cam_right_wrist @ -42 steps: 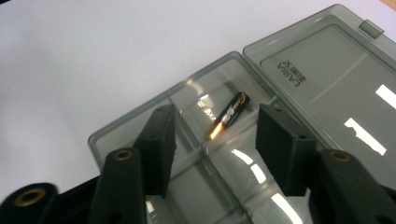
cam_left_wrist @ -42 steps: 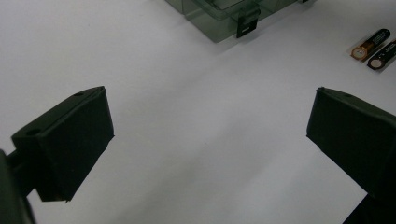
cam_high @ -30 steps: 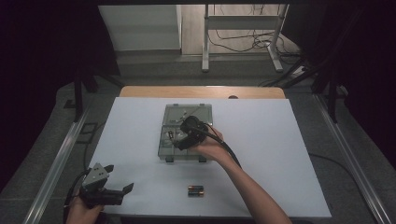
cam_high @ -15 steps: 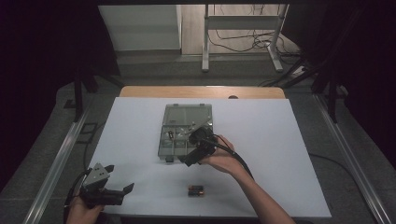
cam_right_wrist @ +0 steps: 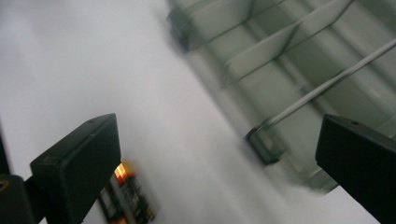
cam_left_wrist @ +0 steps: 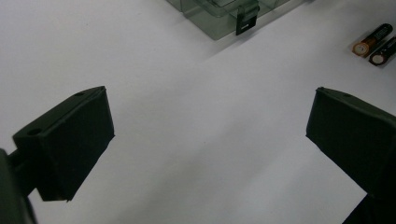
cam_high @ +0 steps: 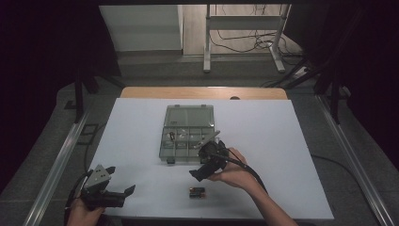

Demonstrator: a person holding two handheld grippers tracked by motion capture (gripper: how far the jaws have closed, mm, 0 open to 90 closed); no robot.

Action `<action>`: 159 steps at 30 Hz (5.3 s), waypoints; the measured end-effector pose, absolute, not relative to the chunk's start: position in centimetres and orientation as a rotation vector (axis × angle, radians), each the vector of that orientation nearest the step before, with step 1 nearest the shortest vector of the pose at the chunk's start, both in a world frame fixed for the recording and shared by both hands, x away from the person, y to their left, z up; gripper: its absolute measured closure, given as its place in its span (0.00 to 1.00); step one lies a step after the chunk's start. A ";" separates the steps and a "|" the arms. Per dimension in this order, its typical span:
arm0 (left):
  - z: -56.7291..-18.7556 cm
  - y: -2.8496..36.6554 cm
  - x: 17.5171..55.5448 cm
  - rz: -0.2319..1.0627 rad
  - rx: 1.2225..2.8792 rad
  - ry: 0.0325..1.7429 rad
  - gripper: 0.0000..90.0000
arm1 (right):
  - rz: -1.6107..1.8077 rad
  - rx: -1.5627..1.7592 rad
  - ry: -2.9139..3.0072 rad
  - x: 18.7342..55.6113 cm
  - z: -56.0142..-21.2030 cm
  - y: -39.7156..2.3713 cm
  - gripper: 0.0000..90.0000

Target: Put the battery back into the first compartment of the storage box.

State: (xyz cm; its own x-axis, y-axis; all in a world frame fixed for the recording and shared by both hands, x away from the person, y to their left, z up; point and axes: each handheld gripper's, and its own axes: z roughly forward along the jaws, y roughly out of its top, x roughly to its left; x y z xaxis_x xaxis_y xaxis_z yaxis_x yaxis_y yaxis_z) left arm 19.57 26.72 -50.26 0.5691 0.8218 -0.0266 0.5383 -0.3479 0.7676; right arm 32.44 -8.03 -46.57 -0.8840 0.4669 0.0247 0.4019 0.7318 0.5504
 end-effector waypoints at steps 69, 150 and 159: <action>-50.3 26.6 19.7 0.474 2.056 1.088 0.02 | 0.881 0.637 2.883 32.1 -47.3 -8.4 0.85; -50.3 26.6 19.6 0.472 2.056 1.077 0.02 | 0.971 0.827 2.748 42.4 -46.5 1.0 0.45; -50.3 26.6 19.6 0.472 2.057 1.078 0.02 | 0.989 0.757 2.770 40.5 -45.9 -0.8 0.33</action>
State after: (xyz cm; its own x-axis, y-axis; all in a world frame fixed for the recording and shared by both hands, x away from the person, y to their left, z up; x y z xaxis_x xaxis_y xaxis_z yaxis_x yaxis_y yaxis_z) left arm 19.61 26.59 -50.31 0.5764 0.8169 -0.0205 0.5389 -0.3611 0.7611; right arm 40.50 -0.84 -45.89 -0.8707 0.4874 0.0663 0.4192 0.6647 0.6185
